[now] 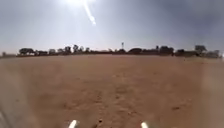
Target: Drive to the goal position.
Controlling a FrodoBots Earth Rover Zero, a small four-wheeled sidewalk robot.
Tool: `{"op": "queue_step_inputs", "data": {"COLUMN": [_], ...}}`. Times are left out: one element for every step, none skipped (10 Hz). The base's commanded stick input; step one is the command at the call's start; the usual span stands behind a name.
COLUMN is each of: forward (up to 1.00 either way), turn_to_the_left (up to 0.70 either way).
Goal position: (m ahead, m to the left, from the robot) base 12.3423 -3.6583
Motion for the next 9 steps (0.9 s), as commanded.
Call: {"op": "queue_step_inputs", "data": {"forward": [0.7, 0.7, 0.7, 0.7, 0.7, 0.7, 0.7, 0.7, 0.7], "turn_to_the_left": [0.0, 0.0, 0.0, 0.0, 0.0, 0.0, 0.0, 0.0, 0.0]}}
